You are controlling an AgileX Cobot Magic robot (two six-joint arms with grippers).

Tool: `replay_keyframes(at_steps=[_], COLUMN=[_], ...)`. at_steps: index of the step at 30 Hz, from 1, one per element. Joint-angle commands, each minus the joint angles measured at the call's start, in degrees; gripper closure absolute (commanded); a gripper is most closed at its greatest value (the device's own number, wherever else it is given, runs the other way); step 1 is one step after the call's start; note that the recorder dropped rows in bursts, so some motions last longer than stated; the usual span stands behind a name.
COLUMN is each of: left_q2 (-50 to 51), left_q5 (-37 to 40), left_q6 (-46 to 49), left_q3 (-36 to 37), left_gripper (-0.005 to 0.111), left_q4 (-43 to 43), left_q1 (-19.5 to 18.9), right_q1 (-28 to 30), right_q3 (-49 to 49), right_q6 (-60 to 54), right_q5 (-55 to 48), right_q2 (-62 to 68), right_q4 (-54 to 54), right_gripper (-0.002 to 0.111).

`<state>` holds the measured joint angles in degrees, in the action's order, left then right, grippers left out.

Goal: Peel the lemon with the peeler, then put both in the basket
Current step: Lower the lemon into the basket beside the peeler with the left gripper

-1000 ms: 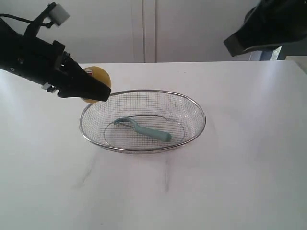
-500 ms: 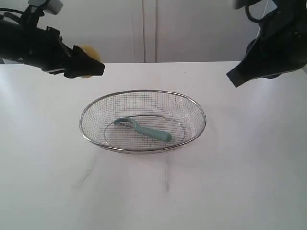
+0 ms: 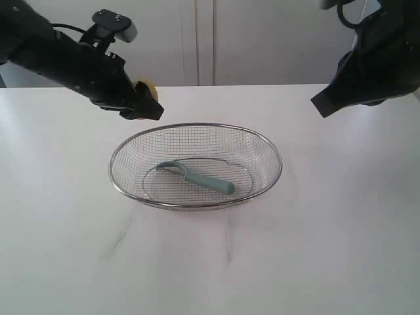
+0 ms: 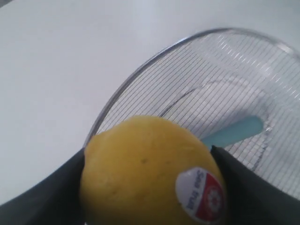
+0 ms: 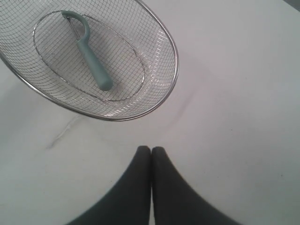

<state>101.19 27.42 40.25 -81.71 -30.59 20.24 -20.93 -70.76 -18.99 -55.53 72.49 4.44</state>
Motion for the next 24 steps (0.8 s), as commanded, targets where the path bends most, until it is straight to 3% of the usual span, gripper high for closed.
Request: replay_keyframes(at_steps=[1, 5, 10, 24], left_q2=[3.8, 7.3, 9.9, 15.4], left_q5=[9.4, 13.3, 9.6, 3.5], left_q6=[-21.7, -23.8, -23.6, -23.6], left_q3=[-7.8, -10.9, -11.0, -11.0], left_gripper=[0.107, 0.107, 0.107, 0.107], left_q4=[23.3, 25.2, 25.2, 24.1], left_q1=[2.0, 3.5, 5.6, 5.7], right_q1=[0.4, 0.4, 0.4, 0.4], right_q3=[0.2, 0.2, 0.2, 0.2], right_q6=[0.2, 0.2, 0.2, 0.2], right_q5=[0.4, 0.4, 0.4, 0.4], right_q2=[-0.4, -0.4, -0.4, -0.4], right_q4=[-0.1, -0.1, -0.1, 0.0], right_gripper=[0.108, 0.108, 0.108, 0.108])
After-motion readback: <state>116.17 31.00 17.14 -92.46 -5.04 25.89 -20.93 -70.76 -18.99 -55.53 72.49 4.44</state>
